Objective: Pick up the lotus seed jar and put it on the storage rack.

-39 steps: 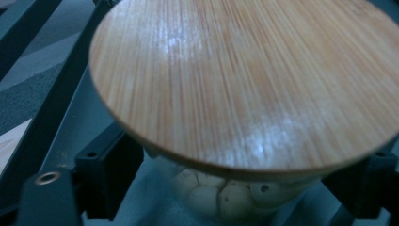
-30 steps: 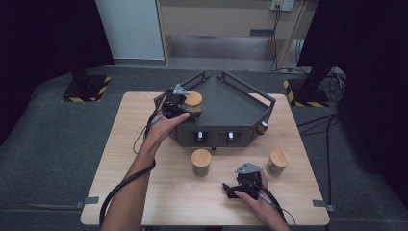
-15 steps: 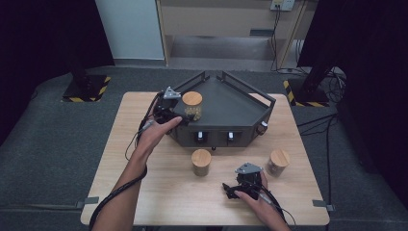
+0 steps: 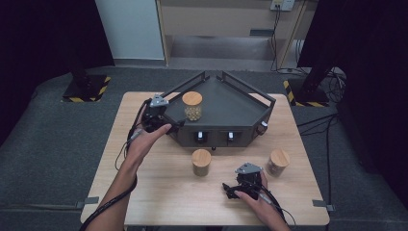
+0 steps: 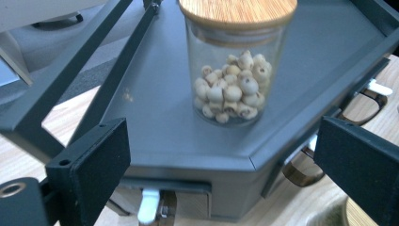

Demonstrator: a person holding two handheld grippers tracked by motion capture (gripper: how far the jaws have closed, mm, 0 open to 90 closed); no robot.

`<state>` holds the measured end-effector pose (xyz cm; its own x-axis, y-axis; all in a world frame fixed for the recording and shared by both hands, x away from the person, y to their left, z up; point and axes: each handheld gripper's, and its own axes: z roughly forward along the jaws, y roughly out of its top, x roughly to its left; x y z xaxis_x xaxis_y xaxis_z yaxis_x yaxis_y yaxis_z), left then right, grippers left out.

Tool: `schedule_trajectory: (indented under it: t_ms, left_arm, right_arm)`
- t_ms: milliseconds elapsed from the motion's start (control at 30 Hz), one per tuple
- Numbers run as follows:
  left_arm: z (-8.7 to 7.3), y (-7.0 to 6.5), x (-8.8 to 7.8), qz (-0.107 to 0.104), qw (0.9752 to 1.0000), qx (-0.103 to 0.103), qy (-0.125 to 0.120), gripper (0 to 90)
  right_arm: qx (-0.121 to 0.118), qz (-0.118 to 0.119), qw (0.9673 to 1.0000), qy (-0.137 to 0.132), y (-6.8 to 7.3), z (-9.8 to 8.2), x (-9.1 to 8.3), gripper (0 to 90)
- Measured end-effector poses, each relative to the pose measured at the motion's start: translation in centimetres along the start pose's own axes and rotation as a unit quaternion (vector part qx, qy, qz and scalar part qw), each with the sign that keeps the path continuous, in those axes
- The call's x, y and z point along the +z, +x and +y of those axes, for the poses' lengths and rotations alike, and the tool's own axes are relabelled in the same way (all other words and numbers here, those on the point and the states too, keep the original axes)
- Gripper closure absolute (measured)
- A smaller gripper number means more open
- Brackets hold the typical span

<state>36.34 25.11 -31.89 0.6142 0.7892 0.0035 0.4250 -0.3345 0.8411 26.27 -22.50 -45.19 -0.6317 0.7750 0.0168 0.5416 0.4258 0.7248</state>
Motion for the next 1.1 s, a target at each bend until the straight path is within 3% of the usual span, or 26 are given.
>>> schedule_trajectory:
  t_ms: [533,1100]
  left_arm:
    - [-3.8,-1.4,-1.8,0.000,0.9999,-0.011,0.001,3.1]
    - [-8.4,-2.8,-2.8,0.004,0.9995,-0.022,0.024,3.1]
  right_arm:
    - [0.000,0.000,1.0000,0.000,0.0,0.0,0.0,0.7]
    - [0.000,0.000,1.0000,0.000,0.0,0.0,0.0,0.7]
